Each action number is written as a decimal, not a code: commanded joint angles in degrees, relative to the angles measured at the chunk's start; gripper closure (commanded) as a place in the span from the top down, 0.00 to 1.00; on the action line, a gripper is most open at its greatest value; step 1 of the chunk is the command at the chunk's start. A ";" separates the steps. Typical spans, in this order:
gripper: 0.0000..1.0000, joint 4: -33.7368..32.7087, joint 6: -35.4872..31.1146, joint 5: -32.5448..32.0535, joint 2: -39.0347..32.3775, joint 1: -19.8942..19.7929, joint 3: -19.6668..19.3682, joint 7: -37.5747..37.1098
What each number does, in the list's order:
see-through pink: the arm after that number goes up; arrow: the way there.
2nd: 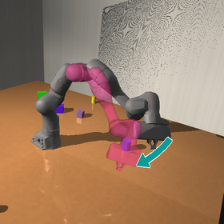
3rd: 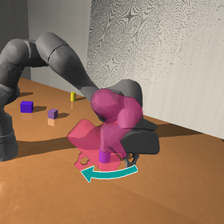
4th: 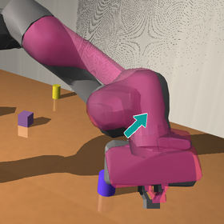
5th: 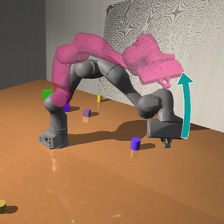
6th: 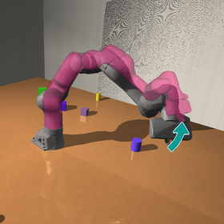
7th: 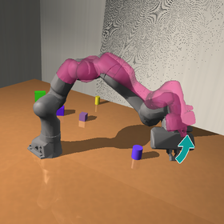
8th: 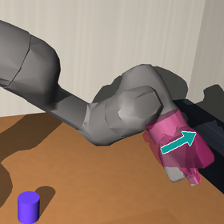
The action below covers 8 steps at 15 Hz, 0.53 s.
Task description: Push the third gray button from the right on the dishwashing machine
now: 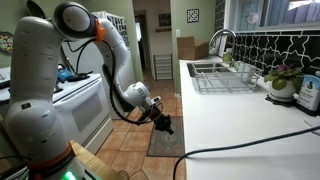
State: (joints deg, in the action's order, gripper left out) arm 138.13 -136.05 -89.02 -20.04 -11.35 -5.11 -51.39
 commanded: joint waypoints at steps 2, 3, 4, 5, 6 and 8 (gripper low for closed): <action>0.34 5.42 -5.50 8.96 10.04 -0.56 0.26 10.22; 0.40 6.40 -8.04 11.11 12.26 -0.80 0.02 13.29; 0.47 7.18 -10.01 13.73 14.16 -0.85 -0.28 16.04; 0.56 8.14 -11.92 16.54 16.00 -0.83 -0.65 18.88; 0.62 9.02 -13.44 19.26 17.85 -0.72 -1.07 21.65; 0.78 11.33 -17.17 26.14 21.27 -0.75 -2.02 29.78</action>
State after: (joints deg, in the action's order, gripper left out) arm 144.34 -148.33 -70.98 -5.30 -11.72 -5.64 -31.59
